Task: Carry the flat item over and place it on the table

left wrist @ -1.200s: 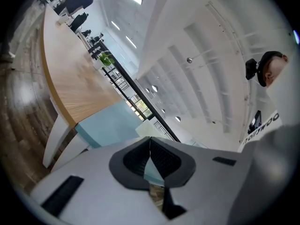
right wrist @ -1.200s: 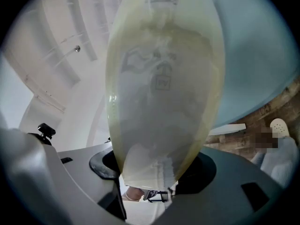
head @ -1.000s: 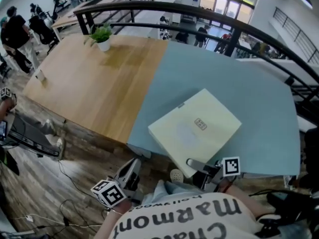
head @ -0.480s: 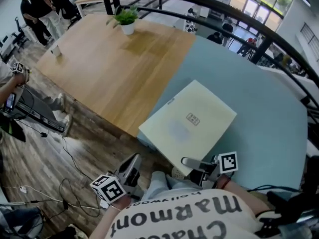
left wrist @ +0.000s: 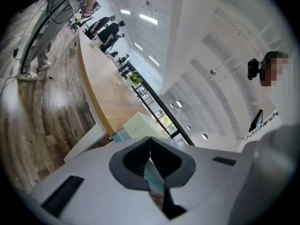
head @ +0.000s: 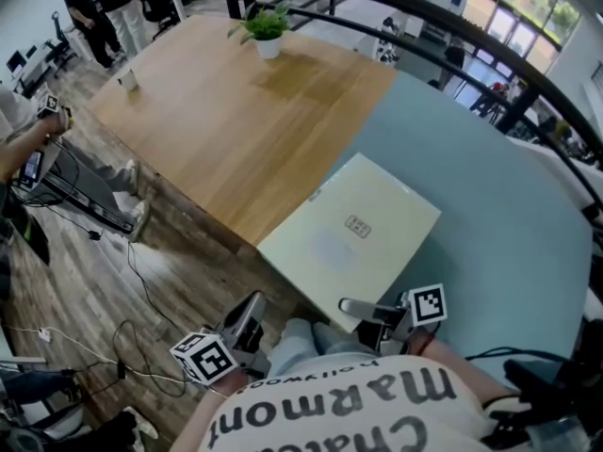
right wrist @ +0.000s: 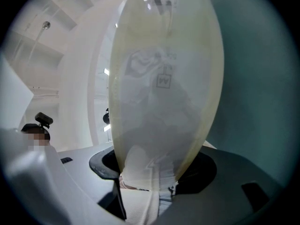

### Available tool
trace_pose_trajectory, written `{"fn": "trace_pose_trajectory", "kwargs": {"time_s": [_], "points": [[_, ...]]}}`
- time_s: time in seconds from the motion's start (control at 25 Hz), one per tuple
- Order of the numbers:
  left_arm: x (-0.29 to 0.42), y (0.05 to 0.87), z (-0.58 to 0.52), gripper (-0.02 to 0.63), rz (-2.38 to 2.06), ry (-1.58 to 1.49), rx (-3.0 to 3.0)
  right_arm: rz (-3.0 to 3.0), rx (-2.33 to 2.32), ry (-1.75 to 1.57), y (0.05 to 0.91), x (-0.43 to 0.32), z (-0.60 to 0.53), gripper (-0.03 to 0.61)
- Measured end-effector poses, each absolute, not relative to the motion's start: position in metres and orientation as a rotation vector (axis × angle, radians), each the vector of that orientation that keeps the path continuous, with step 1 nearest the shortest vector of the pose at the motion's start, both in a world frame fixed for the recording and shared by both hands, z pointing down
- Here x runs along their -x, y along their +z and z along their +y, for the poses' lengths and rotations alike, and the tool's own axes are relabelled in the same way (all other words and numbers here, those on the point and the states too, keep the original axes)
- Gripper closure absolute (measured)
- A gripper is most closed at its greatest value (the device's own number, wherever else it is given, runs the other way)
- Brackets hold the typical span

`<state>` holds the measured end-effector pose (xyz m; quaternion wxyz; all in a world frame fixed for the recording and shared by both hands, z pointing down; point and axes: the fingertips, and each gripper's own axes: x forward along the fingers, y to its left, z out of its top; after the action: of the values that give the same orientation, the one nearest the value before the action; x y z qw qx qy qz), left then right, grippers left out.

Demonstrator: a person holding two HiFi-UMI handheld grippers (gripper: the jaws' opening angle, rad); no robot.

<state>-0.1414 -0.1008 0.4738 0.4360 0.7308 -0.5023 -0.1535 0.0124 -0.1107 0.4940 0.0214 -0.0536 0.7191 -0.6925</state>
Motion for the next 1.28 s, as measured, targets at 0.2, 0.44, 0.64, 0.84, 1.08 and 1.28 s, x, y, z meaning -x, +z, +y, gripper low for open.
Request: {"fn": "trace_pose_trajectory", "kwargs": {"time_s": [0.2,0.44,0.64,0.84,1.08,1.28], "points": [[0.144,0.473,-0.103,0.609,-1.260,-0.378,-1.814,2.226,0.151,-2.165,0.494,-0.010,-0.112,0.278],[0.145,0.471,-0.103,0.609,-1.277,-0.379,-1.809,2.237,0.117,-2.187,0.497,-0.009,-0.109,0.276],[0.144,0.472,-0.104,0.609,-1.286,-0.388,-1.795,2.229,0.121,-2.209,0.497,-0.012,-0.113,0.276],[0.140,0.473,-0.111,0.609,-1.285,-0.392,-1.788,2.257,0.116,-2.233,0.500,-0.016,-0.118,0.276],[0.136,0.475,-0.111,0.609,-1.285,-0.396,-1.772,2.307,0.151,-2.274,0.510,-0.021,-0.119,0.276],[0.135,0.477,-0.117,0.609,-1.290,-0.407,-1.755,2.366,0.178,-2.283,0.515,-0.024,-0.124,0.276]]}}
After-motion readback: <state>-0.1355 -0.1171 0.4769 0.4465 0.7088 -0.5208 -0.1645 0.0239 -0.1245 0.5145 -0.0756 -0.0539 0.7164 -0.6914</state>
